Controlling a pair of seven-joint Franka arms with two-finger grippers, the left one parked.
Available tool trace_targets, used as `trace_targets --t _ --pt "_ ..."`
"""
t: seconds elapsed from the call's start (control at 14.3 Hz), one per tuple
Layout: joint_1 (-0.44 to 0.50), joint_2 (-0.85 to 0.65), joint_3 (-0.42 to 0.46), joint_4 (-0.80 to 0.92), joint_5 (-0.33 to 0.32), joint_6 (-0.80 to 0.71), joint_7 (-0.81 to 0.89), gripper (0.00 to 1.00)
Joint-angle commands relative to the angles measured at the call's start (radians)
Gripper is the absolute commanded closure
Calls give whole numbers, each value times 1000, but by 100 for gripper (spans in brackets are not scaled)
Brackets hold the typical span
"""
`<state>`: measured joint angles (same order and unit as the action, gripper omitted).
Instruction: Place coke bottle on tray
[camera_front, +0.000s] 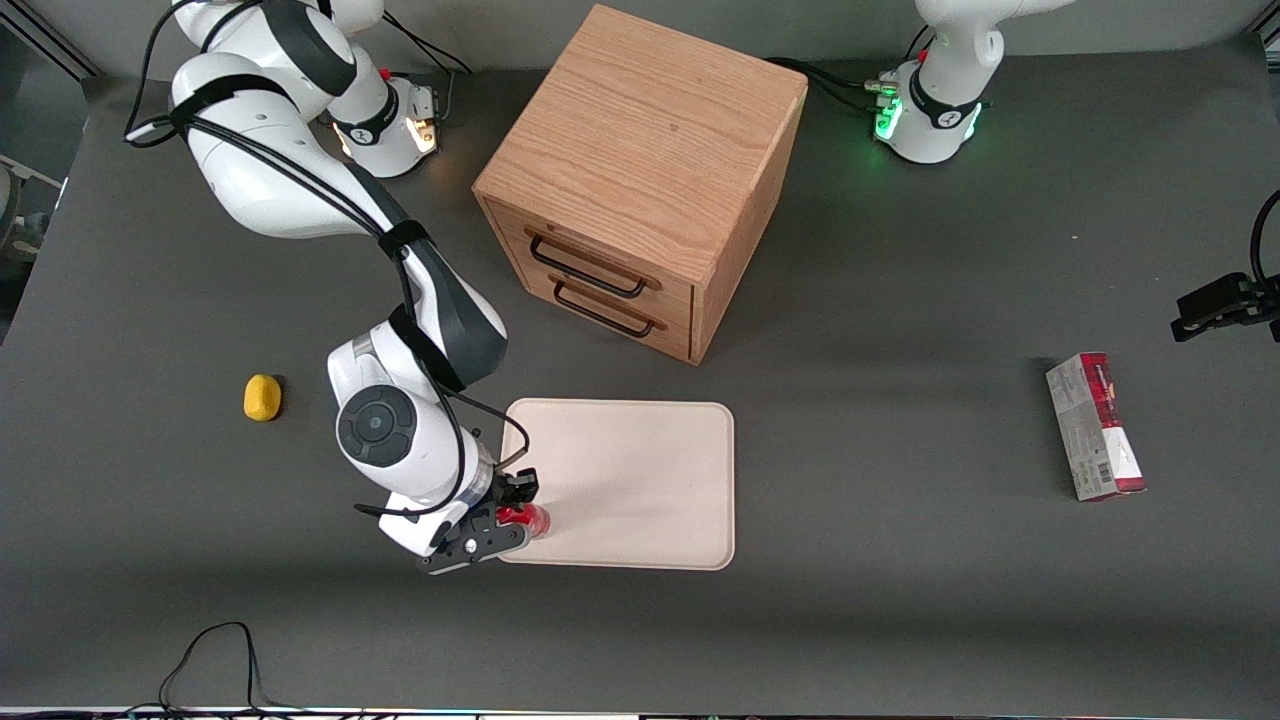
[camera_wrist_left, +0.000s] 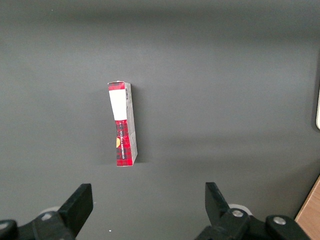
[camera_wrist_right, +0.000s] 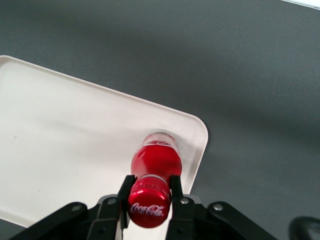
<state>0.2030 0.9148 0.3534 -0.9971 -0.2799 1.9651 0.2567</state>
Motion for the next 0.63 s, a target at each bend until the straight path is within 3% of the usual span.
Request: trace_targets --t 0.0,0.42,0.56 --pt "-14 -20 10 -32 -24 53 9 0" --pt "-27 -78 10 -29 -5 46 13 0" --pt "-53 -137 1 -31 85 -6 19 0"
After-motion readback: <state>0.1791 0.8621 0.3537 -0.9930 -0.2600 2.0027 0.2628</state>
